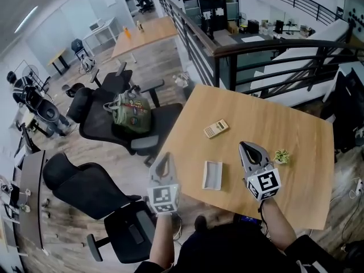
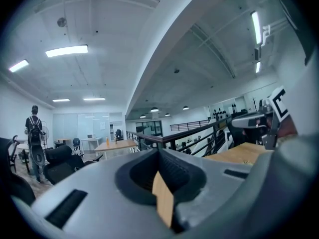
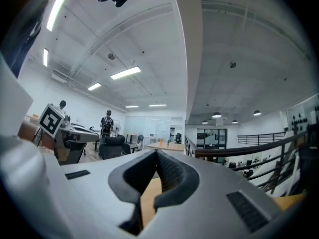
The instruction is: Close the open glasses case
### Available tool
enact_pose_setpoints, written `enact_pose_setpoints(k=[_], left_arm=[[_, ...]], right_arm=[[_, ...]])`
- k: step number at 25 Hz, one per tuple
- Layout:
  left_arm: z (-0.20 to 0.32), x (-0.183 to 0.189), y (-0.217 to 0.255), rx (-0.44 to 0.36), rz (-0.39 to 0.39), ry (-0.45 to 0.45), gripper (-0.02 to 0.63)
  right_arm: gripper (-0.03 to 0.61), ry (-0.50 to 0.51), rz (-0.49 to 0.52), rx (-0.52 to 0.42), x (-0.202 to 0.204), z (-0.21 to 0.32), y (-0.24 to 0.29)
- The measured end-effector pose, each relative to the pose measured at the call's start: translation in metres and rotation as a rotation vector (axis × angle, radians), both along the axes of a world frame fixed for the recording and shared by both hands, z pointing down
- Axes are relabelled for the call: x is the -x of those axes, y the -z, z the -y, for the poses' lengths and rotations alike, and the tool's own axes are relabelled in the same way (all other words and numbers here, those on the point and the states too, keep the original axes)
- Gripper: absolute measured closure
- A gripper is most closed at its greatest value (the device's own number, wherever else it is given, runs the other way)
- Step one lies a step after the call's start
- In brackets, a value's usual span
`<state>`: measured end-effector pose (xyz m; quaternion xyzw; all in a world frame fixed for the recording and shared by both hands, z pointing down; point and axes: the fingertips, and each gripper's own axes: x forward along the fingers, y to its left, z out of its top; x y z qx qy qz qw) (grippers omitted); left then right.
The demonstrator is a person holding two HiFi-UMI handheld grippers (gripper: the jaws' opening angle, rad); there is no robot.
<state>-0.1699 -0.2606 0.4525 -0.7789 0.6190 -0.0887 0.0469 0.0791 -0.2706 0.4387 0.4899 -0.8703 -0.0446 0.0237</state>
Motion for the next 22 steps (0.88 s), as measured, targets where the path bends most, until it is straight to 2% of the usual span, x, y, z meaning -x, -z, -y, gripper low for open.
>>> enact_pose_setpoints(k=[14, 16, 20, 22], left_arm=[[-0.007, 0.003, -0.011, 0.029, 0.007, -0.013, 0.614], [-0.008, 0.003, -0.013, 0.031, 0.006, -0.017, 0.614], [-0.007, 0.004, -0.015, 0.035, 0.010, -0.019, 0.613], [-0.006, 0.005, -0.016, 0.037, 0.005, -0.018, 0.613]], right_arm=[[0.561, 0.015, -0.014, 0.061, 0.011, -0.001, -0.025], [0.459, 0.013, -0.016, 0.077, 0.011, -0.001, -0.031], [0.439, -0.007, -0.009, 0.103, 0.008, 0.001, -0.041], [0.374, -0.006, -0.003, 0.133, 0.009, 0.003, -0.050]])
